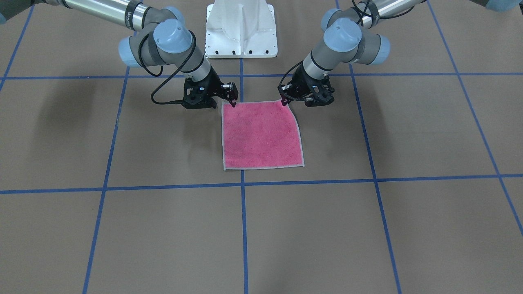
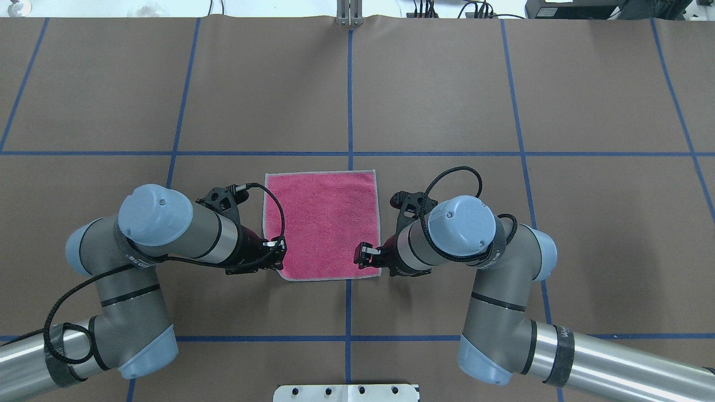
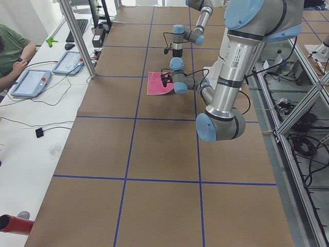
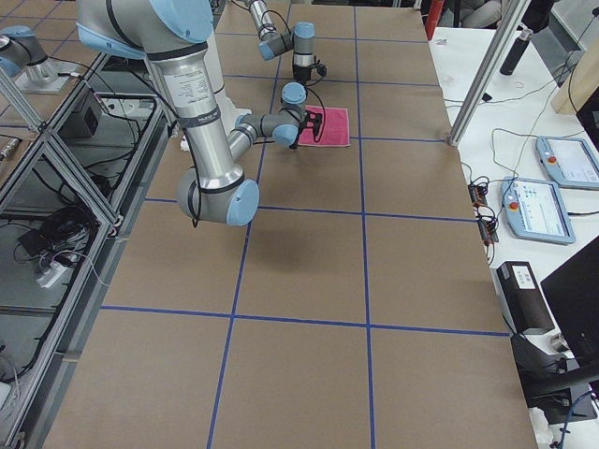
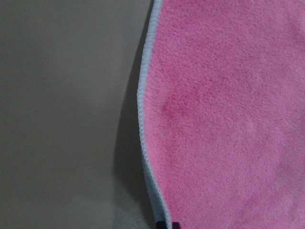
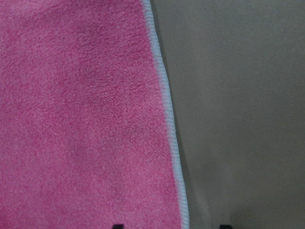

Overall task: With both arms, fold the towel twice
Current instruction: 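Grasp the towel's opposite edge with the right gripper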

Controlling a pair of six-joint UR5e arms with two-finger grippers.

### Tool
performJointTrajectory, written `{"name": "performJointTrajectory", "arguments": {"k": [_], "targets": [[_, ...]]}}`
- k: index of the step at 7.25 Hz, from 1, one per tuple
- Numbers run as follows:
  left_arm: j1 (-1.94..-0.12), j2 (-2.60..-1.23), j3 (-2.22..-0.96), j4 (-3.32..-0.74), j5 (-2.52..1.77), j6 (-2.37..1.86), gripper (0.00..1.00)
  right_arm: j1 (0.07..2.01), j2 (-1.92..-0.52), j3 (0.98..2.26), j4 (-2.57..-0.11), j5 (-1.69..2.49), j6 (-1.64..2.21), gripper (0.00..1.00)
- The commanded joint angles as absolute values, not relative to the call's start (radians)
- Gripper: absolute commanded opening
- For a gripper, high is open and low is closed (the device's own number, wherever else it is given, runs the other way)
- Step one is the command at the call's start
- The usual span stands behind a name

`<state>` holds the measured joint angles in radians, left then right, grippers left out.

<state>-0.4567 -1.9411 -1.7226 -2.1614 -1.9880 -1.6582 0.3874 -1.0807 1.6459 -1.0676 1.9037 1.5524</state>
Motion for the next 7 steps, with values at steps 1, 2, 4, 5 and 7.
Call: {"name": "performJointTrajectory", "arguments": {"k": [1, 2, 4, 5, 7], "targets": [[-0.457, -1.940, -1.723, -2.161, -1.988, -1.658, 0.00, 0.387, -1.078, 1.644, -1.068, 1.904, 1.552, 0.58], [-0.457, -1.939, -1.723, -2.161, -1.988, -1.658, 0.00, 0.387, -1.075, 1.643, -1.068, 1.904, 1.552, 0.47], [-0.457, -1.939, -1.723, -2.161, -1.988, -1.658, 0.00, 0.384, -1.069, 1.640, -1.068, 1.904, 1.587, 0.07], [-0.459, -1.939, -1.724, -2.161, -1.988, -1.658, 0.00, 0.383, -1.069, 1.640, -1.068, 1.904, 1.586, 0.00], [-0.465, -1.942, -1.735, -2.161, -1.990, -1.658, 0.00, 0.383, -1.069, 1.644, -1.065, 1.904, 1.585, 0.00]]}}
